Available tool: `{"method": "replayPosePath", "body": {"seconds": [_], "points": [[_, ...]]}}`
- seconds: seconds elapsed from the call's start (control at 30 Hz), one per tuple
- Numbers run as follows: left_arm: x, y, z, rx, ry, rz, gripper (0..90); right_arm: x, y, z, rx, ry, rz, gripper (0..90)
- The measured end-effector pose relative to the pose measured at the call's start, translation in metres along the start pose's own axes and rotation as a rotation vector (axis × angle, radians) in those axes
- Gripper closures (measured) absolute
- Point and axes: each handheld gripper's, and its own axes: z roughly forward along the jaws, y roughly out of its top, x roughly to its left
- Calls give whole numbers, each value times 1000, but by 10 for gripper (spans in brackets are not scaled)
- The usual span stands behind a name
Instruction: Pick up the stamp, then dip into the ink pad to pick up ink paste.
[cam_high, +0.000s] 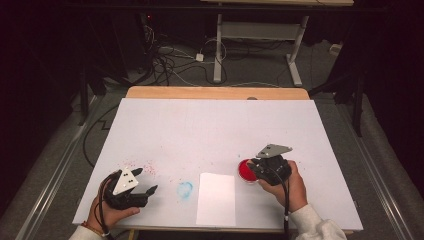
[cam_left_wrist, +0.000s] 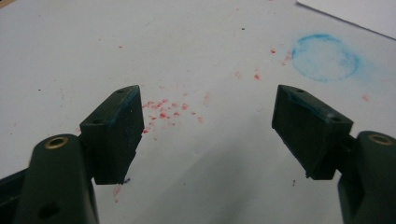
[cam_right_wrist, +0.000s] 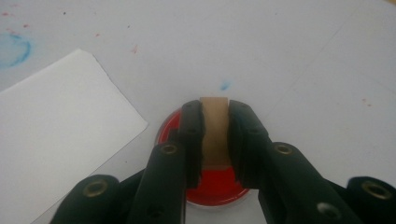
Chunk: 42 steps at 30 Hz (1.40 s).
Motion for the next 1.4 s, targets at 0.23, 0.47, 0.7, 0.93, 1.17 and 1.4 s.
{"method": "replayPosePath", "body": {"seconds": [0.23, 0.47, 0.7, 0.93, 1.17, 1.4], "points": [[1, -2, -2, 0, 4, -8, 243, -9, 10, -24, -57, 5, -2, 763], [-1, 0, 0, 8, 4, 9, 243, -13, 18, -40, -87, 4, -18, 763], [0, 0, 0, 9, 7, 5, 242, -16, 29, -58, -117, -3, -32, 763], [3, -5, -1, 11, 12, -17, 242, -17, 37, -57, -115, -4, -55, 763], [1, -1, 1, 17, 16, 0, 242, -16, 30, -42, -58, 21, -68, 763], [0, -4, -1, 19, 19, -1, 242, -8, 23, -20, 17, 48, -84, 763]]}}
